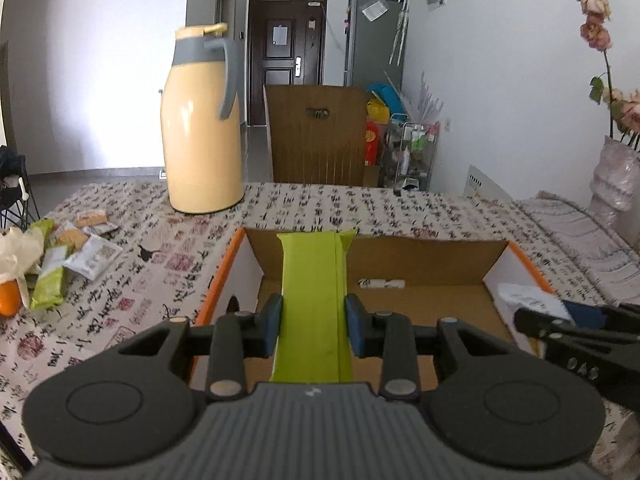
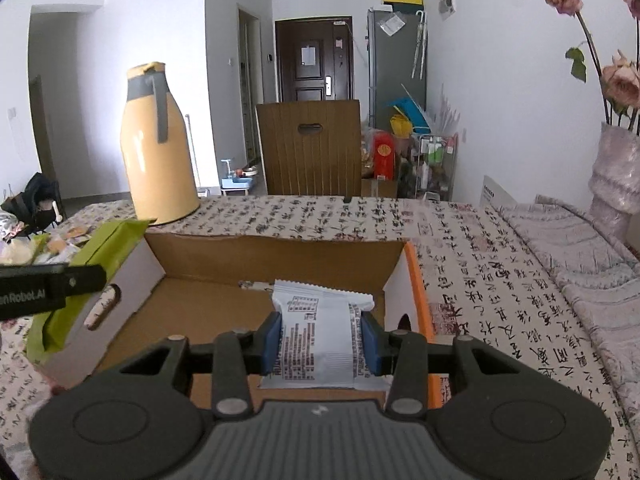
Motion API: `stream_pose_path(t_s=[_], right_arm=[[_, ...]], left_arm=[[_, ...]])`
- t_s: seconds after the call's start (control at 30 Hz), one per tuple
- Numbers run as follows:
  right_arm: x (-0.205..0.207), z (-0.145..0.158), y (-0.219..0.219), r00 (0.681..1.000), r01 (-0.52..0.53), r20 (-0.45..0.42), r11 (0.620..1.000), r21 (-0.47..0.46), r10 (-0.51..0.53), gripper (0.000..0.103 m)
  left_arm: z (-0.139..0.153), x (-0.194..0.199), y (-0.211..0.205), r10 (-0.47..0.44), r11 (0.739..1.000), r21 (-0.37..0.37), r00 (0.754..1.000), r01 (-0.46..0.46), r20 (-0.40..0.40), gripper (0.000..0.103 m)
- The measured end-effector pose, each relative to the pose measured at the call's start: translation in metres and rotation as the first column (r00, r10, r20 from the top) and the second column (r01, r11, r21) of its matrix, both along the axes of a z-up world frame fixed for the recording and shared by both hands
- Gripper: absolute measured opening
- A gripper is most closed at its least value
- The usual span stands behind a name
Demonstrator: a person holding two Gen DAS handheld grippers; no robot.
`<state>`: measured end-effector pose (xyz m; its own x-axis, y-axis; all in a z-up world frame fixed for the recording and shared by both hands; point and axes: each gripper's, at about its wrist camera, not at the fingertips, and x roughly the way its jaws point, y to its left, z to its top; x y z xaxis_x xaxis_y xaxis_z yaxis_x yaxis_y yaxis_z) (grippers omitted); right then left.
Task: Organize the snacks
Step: 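Carry both snacks over the cardboard box and open both tools, then withdraw both tools from the box back toward the snack pile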
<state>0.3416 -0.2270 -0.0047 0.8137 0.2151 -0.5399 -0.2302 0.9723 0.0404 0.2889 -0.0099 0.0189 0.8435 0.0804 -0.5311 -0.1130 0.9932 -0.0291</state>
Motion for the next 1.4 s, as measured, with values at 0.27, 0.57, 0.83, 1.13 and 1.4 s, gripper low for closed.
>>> stream_pose_path(t_s=[0.27, 0.57, 0.83, 1.13, 1.4], right_arm=[[0.008, -0.016, -0.007, 0.999, -0.022, -0.027, 1.0, 0.023, 0.022, 0.043], [-0.003, -0.011, -0.012, 1.0, -0.003, 0.018, 0.999, 0.052, 0.002, 0.098], [-0.007, -0.004, -0.019, 0.999, 0.01, 0.045, 0.997, 0.077, -0.014, 0.103], [-0.027, 0.016, -0.024, 0.996, 0.027, 0.078, 0.997, 0.068, -0.032, 0.103], [-0.063, 0.031, -0.028, 0.994, 0.028, 0.101, 0.997, 0.067, -0.035, 0.103]], left_arm=[[-0.014, 0.006, 0.005, -0.024, 0.999, -0.027, 0.999, 0.023, -0.026, 0.038], [-0.005, -0.005, 0.009, 0.025, 0.999, -0.039, 0.999, -0.024, 0.021, 0.103], [0.002, -0.011, 0.008, 0.018, 0.999, -0.049, 0.999, -0.016, 0.037, 0.103], [0.023, -0.03, 0.001, 0.01, 0.999, -0.045, 0.998, -0.008, 0.061, 0.103], [0.034, -0.06, -0.001, -0.007, 0.999, -0.041, 0.997, 0.01, 0.075, 0.103]])
